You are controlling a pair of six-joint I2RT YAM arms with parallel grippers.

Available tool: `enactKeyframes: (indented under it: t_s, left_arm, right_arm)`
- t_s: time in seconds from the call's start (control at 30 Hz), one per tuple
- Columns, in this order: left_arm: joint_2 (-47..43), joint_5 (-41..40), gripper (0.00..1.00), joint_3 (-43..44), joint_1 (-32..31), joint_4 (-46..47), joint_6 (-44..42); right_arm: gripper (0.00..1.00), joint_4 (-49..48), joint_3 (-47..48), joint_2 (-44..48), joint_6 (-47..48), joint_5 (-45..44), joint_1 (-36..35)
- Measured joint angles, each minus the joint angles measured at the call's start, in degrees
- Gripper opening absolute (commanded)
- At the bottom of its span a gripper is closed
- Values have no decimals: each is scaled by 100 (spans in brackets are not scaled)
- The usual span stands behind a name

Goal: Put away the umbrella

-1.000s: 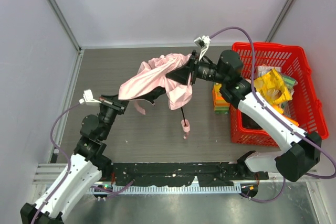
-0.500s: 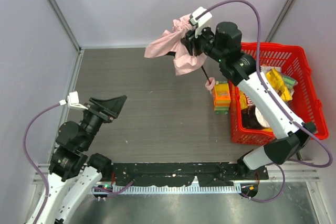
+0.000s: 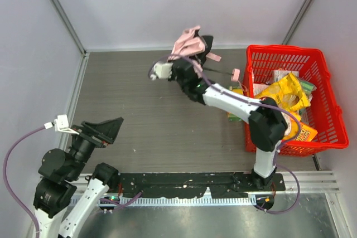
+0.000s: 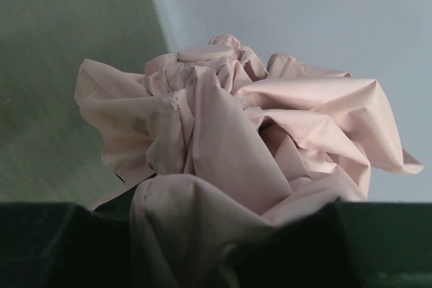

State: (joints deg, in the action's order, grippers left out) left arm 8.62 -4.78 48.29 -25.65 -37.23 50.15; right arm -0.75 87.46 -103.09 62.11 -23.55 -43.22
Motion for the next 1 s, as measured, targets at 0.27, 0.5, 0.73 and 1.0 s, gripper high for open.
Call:
enactKeyframes:
  t_s: [0.27, 0.5, 0.73, 1.0]
  left_arm:
    - [-400, -258, 100, 15, 2, -389, -92]
    - [-721, -619, 100, 35, 2, -634, -122]
    - [-804, -811, 96, -42, 2, -719, -127]
    - [-487, -1139, 92, -127, 0, -741, -157]
  right_arm:
    - [1, -820, -1541, -1141, 527, -920, -1303]
    - [1, -675, -2273, -1248, -17, -831, -2135]
    - [1, 1333, -1296, -1248, -1128, 442, -1899]
    - [1, 3550, 402, -1904, -2317, 2564, -1414]
